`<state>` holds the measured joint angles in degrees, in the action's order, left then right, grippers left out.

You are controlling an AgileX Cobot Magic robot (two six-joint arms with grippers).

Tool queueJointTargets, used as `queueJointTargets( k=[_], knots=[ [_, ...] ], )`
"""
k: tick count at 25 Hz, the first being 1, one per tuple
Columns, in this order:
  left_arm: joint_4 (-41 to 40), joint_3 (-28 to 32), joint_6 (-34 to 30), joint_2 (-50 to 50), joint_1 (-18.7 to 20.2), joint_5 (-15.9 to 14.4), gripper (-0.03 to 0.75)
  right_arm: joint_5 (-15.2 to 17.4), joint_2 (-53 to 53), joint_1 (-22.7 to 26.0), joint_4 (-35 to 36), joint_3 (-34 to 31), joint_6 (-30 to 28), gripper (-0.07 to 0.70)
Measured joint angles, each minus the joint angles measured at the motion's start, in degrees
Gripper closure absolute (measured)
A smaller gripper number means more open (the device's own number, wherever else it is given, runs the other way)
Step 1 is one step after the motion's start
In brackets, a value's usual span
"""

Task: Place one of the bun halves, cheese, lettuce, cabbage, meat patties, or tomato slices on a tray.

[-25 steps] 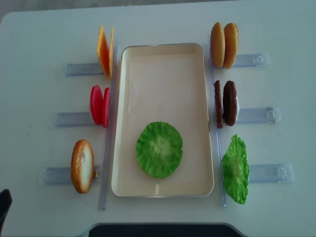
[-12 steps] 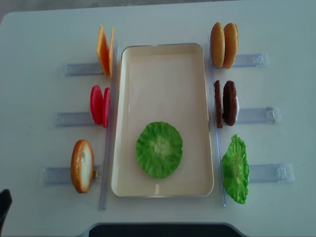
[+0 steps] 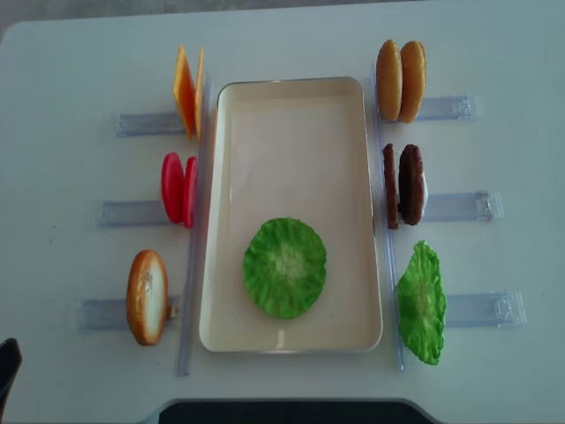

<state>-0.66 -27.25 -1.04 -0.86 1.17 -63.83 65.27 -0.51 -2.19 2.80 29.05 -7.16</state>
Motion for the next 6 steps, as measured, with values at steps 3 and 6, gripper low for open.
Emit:
queueJointTargets(
  k=[3,6],
  knots=[
    [0.00,0.00,0.00,0.00,0.00,0.00,0.370,0.00,0.00,0.00,0.00,0.00,0.00,0.287],
    [0.00,0.00,0.00,0.00,0.00,0.00,0.370,0.00,0.00,0.00,0.00,0.00,0.00,0.293]
  ],
)
